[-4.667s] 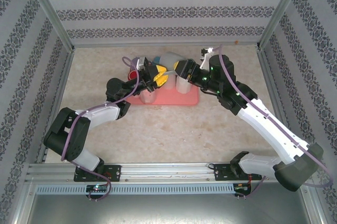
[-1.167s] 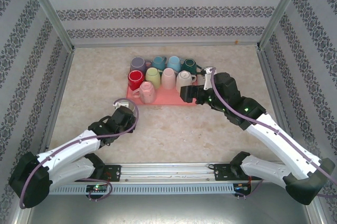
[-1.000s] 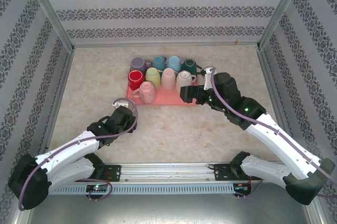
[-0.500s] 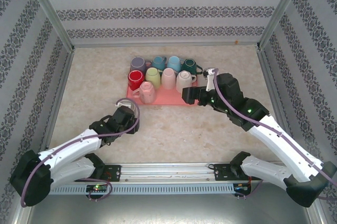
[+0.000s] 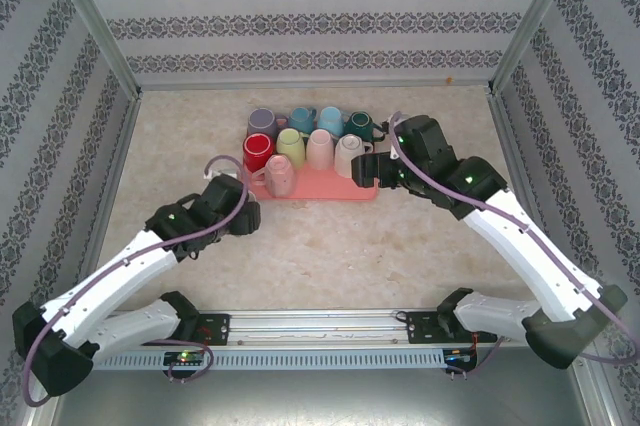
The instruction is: Turn the mug right side up
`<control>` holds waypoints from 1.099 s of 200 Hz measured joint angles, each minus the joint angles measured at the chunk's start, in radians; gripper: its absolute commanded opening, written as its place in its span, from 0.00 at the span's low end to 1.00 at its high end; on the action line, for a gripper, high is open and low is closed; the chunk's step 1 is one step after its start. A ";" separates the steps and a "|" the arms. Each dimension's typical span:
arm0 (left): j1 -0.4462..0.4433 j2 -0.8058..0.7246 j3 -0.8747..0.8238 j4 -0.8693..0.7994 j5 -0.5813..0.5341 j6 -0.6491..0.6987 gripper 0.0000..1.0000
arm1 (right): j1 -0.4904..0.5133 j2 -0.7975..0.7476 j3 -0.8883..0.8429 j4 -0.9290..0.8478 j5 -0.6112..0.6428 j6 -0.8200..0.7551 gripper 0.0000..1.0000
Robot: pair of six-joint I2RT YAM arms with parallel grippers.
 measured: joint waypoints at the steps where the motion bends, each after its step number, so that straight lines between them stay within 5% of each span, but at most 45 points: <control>1: 0.000 0.002 0.010 -0.009 0.003 -0.002 0.76 | -0.001 0.004 0.003 -0.001 0.000 -0.002 0.91; 39: 0.006 0.157 0.270 -0.190 0.077 -0.007 0.79 | -0.003 0.144 0.091 -0.014 -0.029 -0.069 0.91; 90: 0.013 0.224 0.391 -0.280 0.097 -0.010 0.80 | -0.007 0.359 0.194 -0.034 -0.045 -0.185 0.94; 220: 0.064 0.105 0.400 -0.294 0.229 0.029 0.79 | -0.105 0.764 0.434 -0.068 -0.014 -0.378 0.96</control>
